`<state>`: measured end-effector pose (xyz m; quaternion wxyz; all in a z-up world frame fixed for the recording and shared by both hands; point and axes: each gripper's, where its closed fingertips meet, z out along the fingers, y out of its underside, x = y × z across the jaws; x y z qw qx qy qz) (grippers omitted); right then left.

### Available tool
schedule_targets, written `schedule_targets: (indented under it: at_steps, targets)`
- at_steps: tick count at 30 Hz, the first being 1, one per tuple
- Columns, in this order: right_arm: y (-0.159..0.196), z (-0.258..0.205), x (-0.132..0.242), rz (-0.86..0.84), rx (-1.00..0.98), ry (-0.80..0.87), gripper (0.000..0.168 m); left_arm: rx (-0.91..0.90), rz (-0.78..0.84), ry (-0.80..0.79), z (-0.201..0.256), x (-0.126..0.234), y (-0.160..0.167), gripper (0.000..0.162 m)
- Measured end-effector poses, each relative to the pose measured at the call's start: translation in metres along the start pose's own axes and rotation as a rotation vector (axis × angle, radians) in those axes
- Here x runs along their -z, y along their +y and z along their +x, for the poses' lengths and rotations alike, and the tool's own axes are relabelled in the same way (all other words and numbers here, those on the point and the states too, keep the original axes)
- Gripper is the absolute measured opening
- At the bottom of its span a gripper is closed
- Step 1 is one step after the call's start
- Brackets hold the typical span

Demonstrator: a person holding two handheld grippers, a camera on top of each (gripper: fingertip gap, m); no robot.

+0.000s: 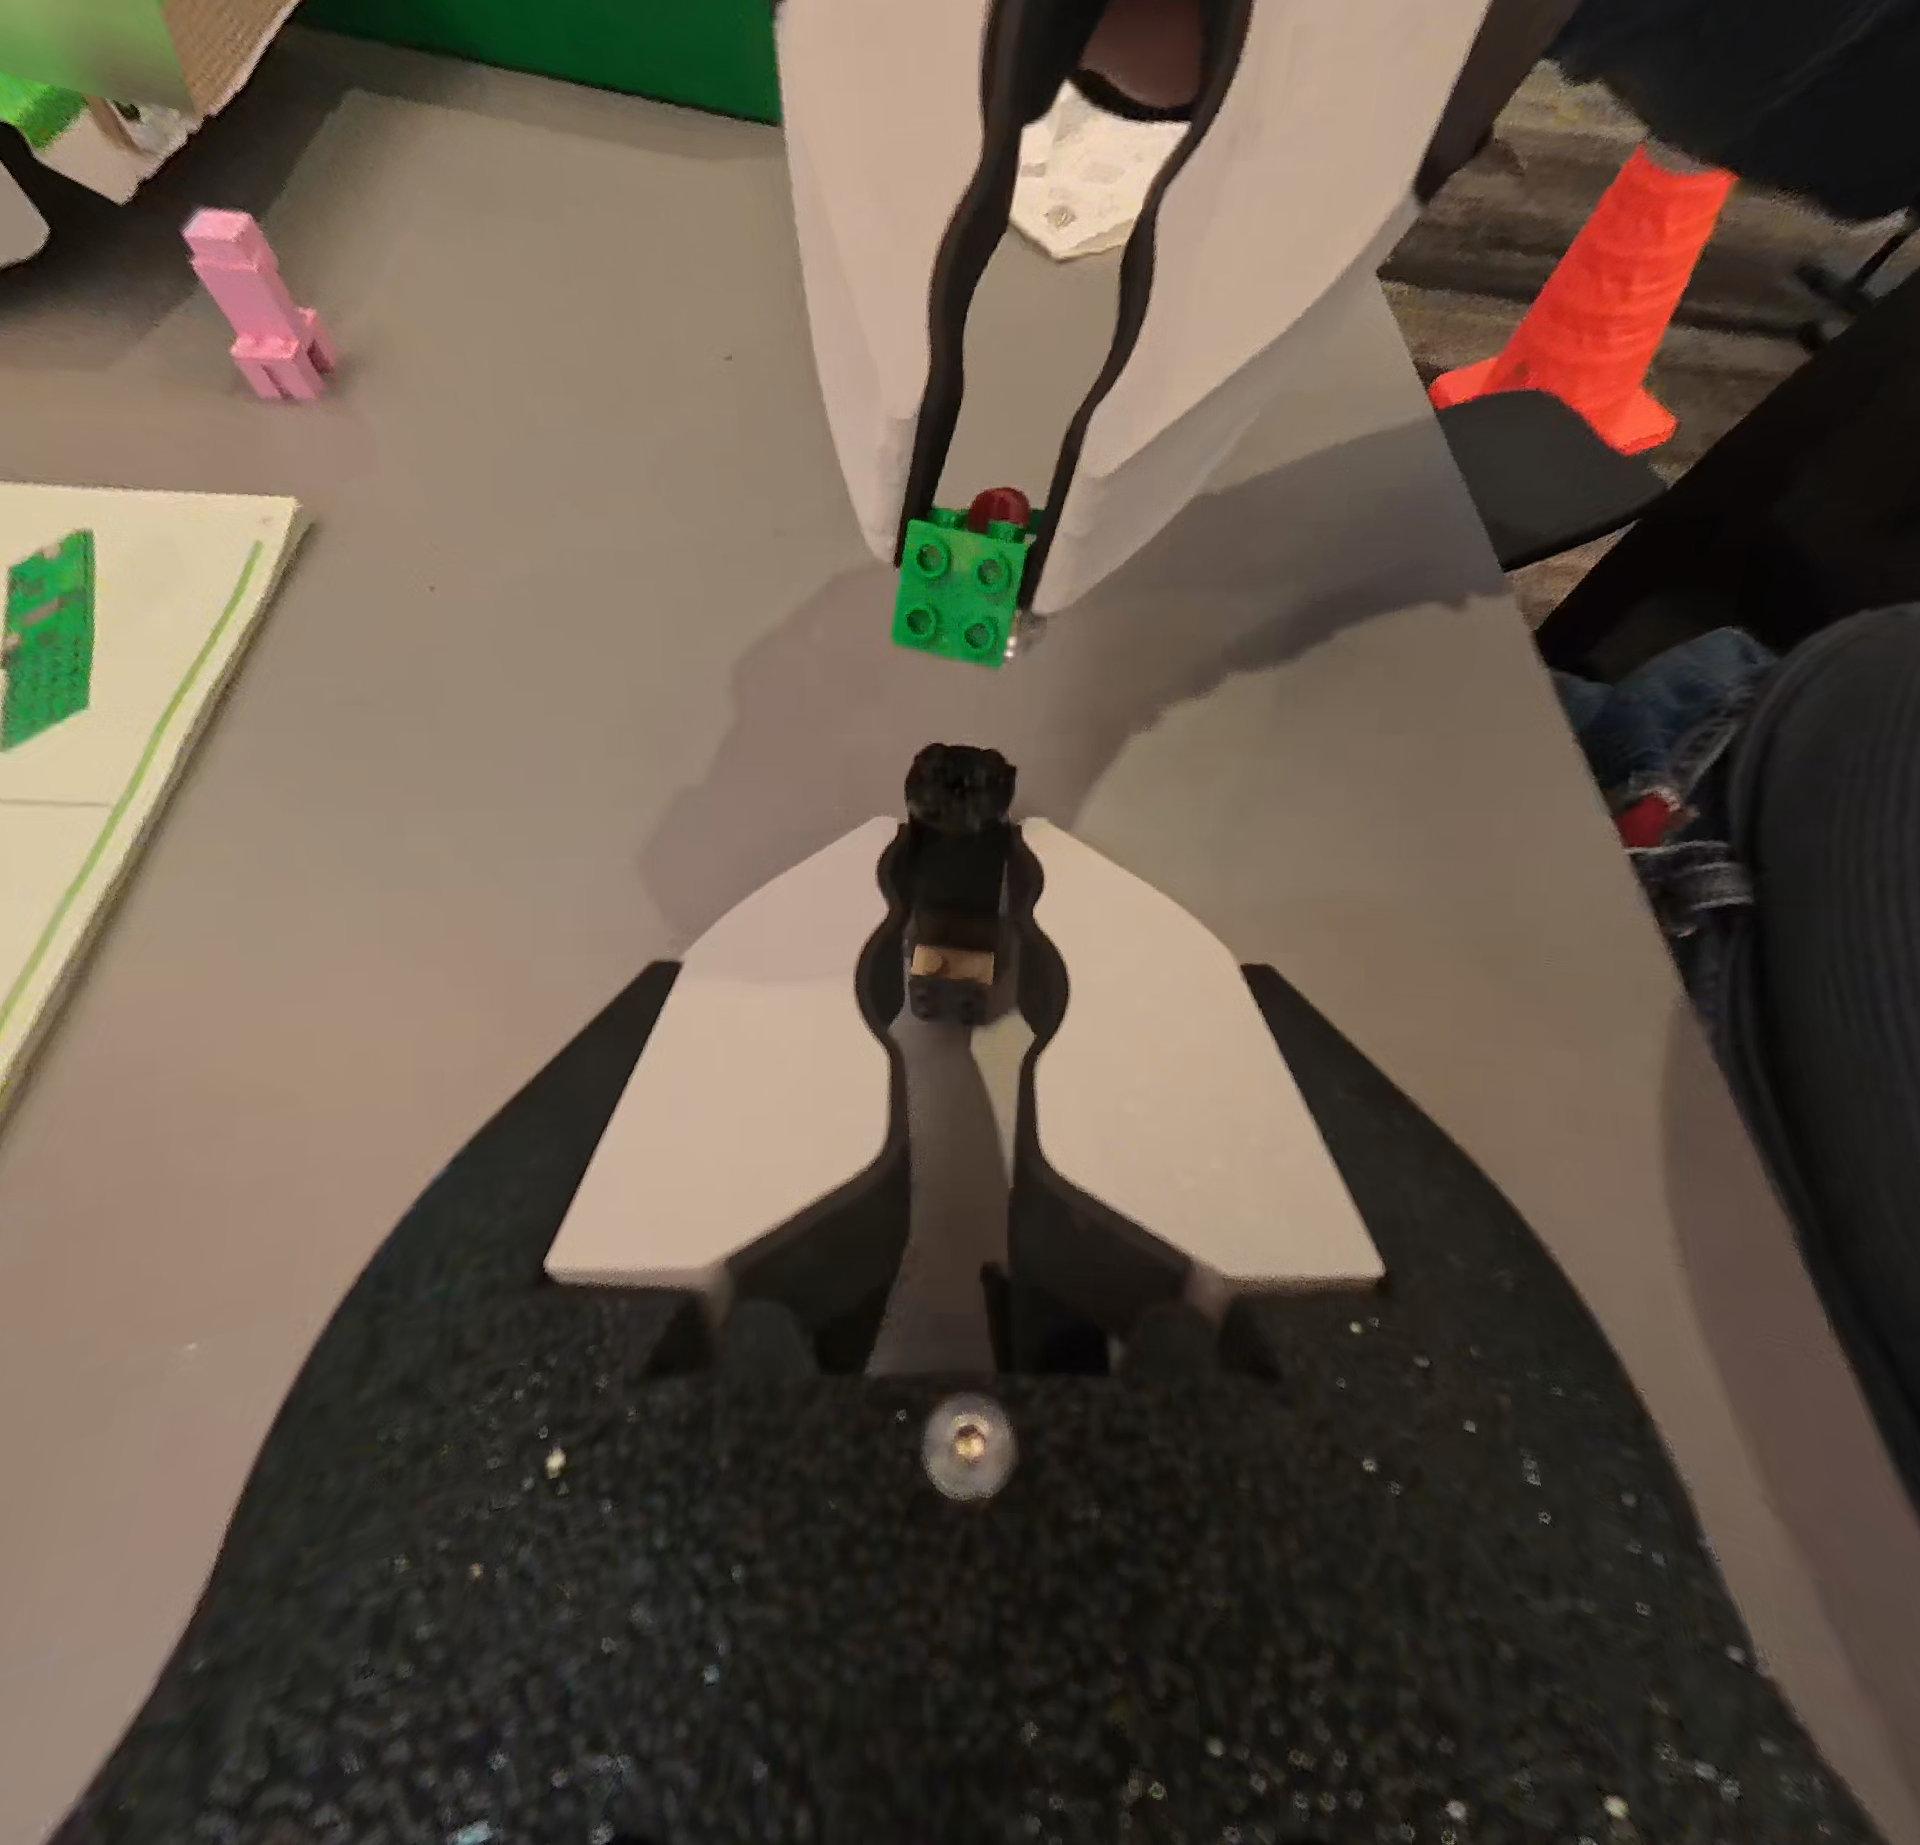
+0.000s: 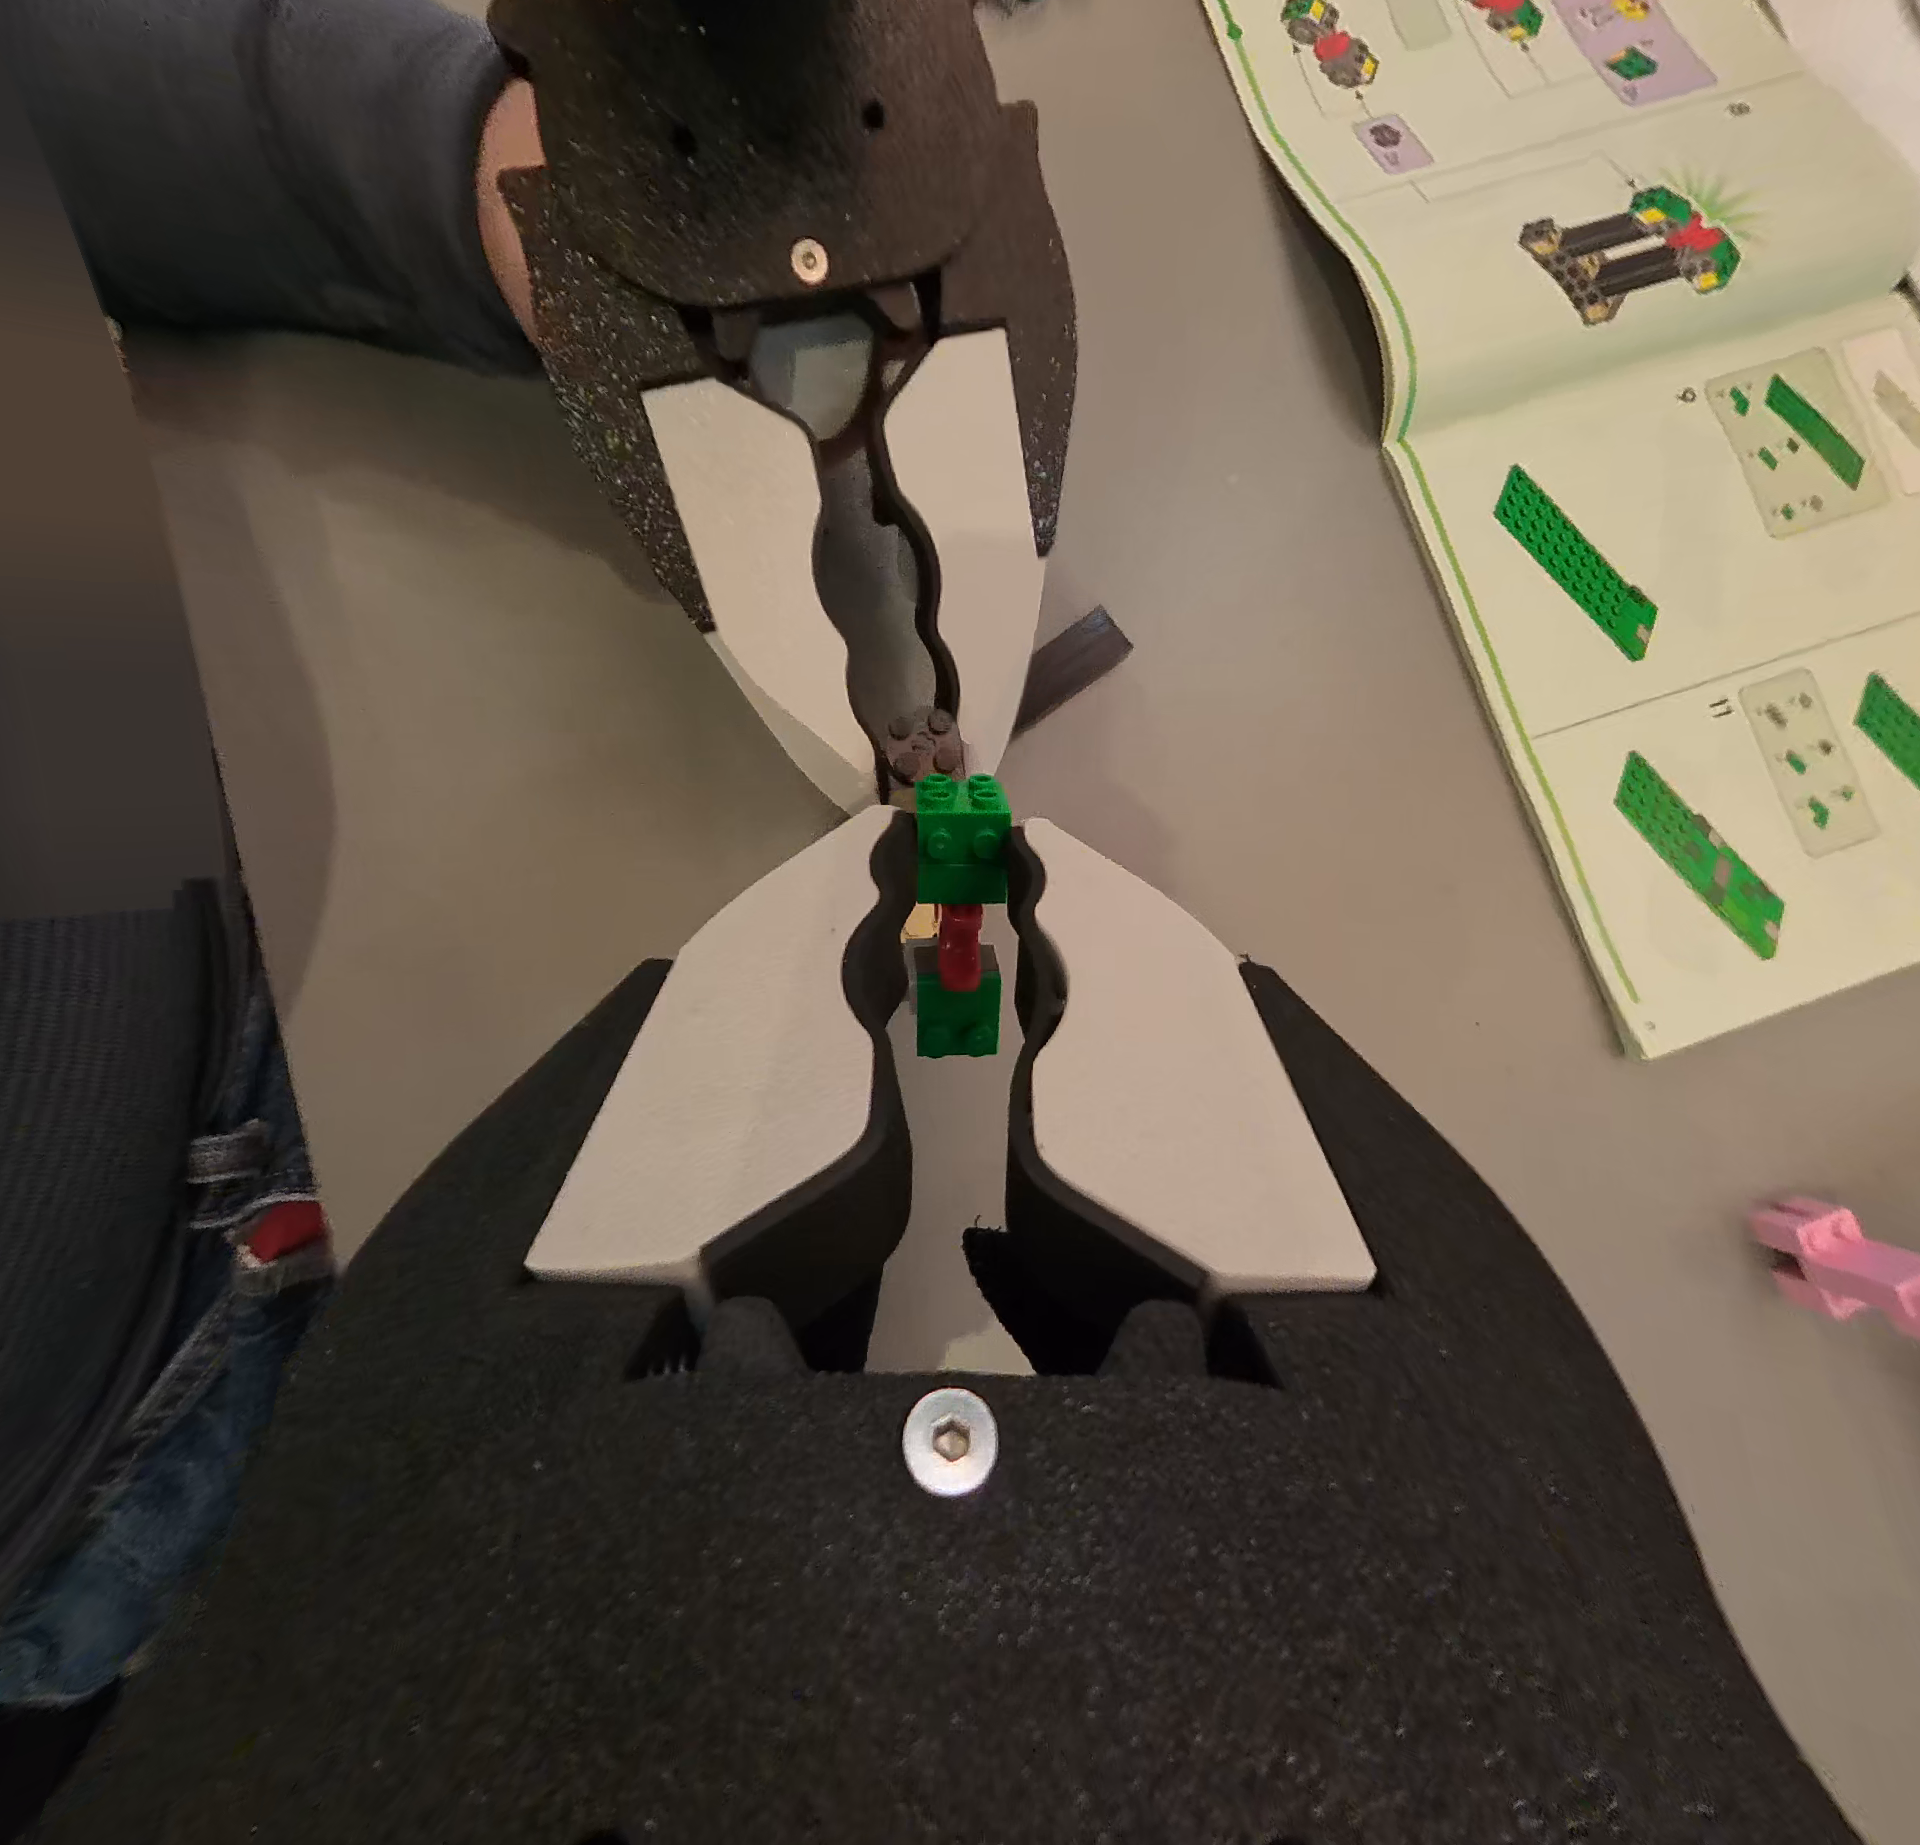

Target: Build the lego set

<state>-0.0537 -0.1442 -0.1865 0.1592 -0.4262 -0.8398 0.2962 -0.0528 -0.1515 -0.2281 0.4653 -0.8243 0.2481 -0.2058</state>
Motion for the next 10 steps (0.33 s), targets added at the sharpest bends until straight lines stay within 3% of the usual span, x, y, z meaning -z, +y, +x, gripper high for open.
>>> schedule_targets:
  at_steps: [5,10]
  targets:
    - [0.0,-0.007,0.003,-0.003,-0.233,-0.219,0.016,0.198,-0.01,0.155,0.018,0.007,-0.005,0.016]
    - [-0.005,-0.02,0.003,-0.06,-0.325,-0.4,0.016,0.231,-0.044,0.243,0.033,0.011,-0.001,0.016]
